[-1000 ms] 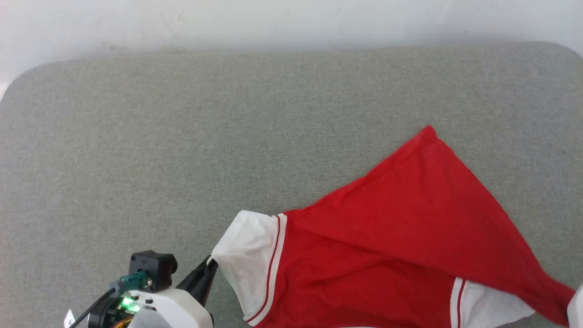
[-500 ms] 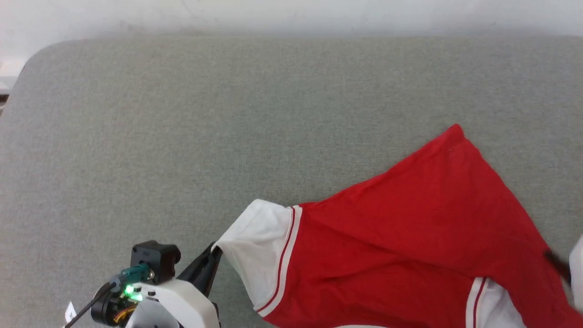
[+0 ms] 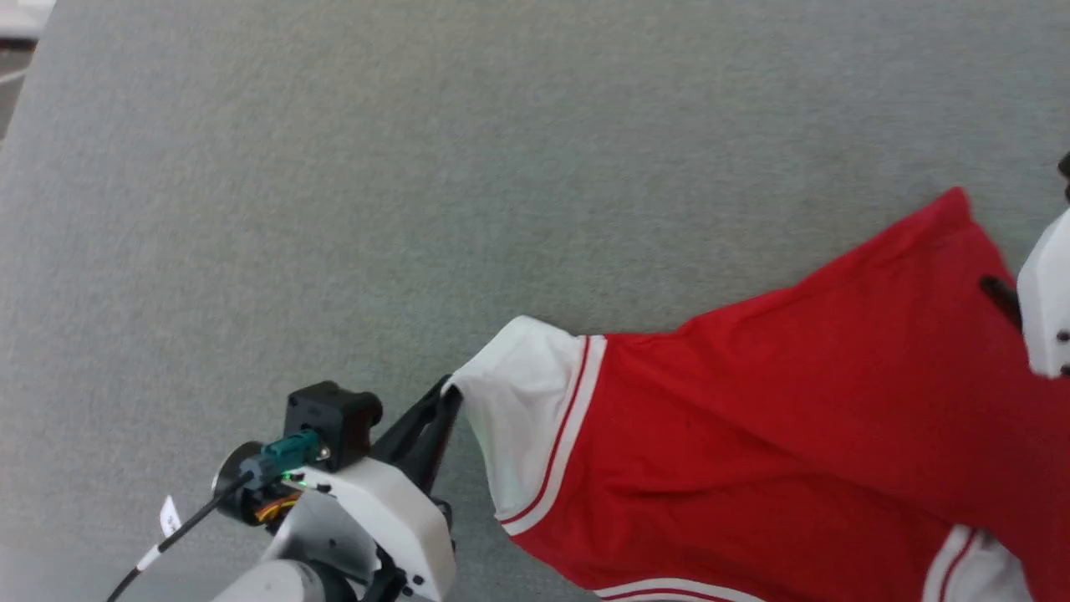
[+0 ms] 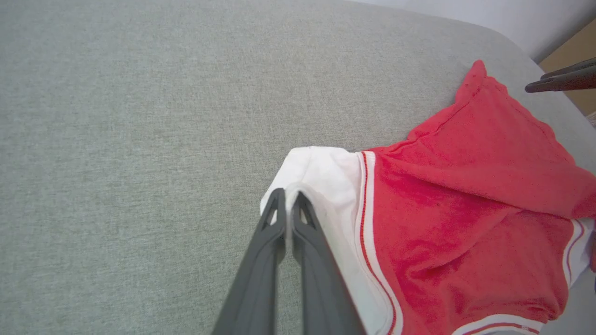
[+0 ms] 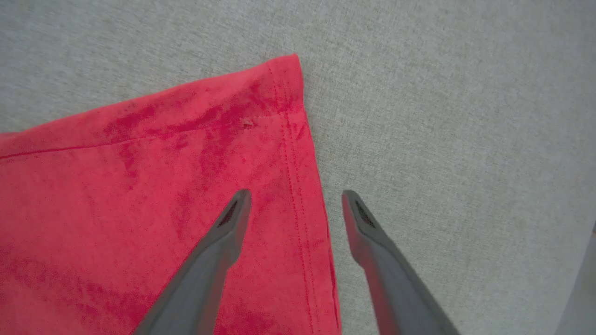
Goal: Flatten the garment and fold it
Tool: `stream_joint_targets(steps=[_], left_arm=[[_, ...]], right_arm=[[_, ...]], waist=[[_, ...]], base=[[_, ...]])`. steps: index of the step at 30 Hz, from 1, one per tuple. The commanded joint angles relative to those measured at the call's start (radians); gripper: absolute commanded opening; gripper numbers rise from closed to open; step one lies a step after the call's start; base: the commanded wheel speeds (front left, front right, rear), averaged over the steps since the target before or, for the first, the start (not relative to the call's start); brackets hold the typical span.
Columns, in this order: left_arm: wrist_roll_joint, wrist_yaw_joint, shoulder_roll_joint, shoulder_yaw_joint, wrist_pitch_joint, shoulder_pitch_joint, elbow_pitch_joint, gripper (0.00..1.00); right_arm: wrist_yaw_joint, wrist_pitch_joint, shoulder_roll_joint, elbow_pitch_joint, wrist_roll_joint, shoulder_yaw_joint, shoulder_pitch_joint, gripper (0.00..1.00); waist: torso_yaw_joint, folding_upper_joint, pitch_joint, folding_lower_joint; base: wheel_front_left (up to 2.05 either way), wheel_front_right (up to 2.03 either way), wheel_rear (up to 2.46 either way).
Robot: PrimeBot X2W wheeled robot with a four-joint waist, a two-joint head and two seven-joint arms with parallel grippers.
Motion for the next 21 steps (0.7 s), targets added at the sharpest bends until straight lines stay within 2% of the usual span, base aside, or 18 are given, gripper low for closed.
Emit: stream_joint_targets(steps=[1, 6, 10, 13, 14, 15, 16, 18, 21], left_arm=[[0.008, -0.009, -0.008, -0.004, -0.005, -0.017, 0.003, 0.0], [0.011, -0.026, -0.037, -0.019, -0.016, -0.045, 0.024, 0.0], [0.009, -0.035, -0.051, -0.026, -0.026, -0.053, 0.044, 0.0], [0.006, -0.04, -0.056, -0.029, -0.03, -0.056, 0.055, 0.0], [0.005, -0.041, -0.057, -0.029, -0.03, -0.056, 0.058, 0.0], [0.004, -0.042, -0.058, -0.029, -0.031, -0.057, 0.061, 0.0], [0.004, -0.043, -0.058, -0.03, -0.032, -0.057, 0.065, 0.0], [0.003, -0.045, -0.06, -0.033, -0.034, -0.058, 0.07, 0.0], [0.001, -0.048, -0.06, -0.035, -0.037, -0.054, 0.078, 0.0]], right_arm=[[-0.002, -0.006, -0.007, 0.018, -0.008, 0.006, -0.023, 1.0], [-0.002, -0.054, -0.038, 0.145, -0.037, 0.054, -0.093, 1.0], [-0.002, -0.1, -0.044, 0.228, -0.04, 0.09, -0.095, 1.0], [-0.002, -0.096, -0.044, 0.281, -0.023, 0.116, -0.08, 1.0], [-0.002, -0.084, -0.046, 0.294, -0.013, 0.13, -0.074, 0.5], [-0.002, -0.077, -0.05, 0.301, -0.003, 0.149, -0.068, 0.06], [-0.002, -0.071, -0.056, 0.308, 0.006, 0.163, -0.064, 0.0], [-0.002, -0.082, -0.07, 0.308, 0.019, 0.188, -0.065, 0.0], [-0.002, -0.162, -0.079, 0.306, 0.03, 0.202, -0.09, 0.0]], waist=[[0.073, 0.0, 0.074, -0.0004], [0.115, 0.0, 0.107, -0.0004], [0.131, 0.0, 0.116, -0.0004], [0.134, 0.0, 0.117, -0.0004], [0.134, 0.0, 0.115, -0.0004], [0.133, 0.0, 0.114, -0.0004], [0.131, 0.0, 0.112, -0.0004], [0.124, 0.0, 0.107, -0.0004], [0.108, 0.0, 0.09, -0.0004]], base=[[0.0, 0.0, 0.0], [0.0, 0.0, 0.0], [0.0, 0.0, 0.0], [0.0, 0.0, 0.0], [0.0, 0.0, 0.0], [0.0, 0.0, 0.0], [0.0, 0.0, 0.0], [0.0, 0.0, 0.0], [0.0, 0.0, 0.0]])
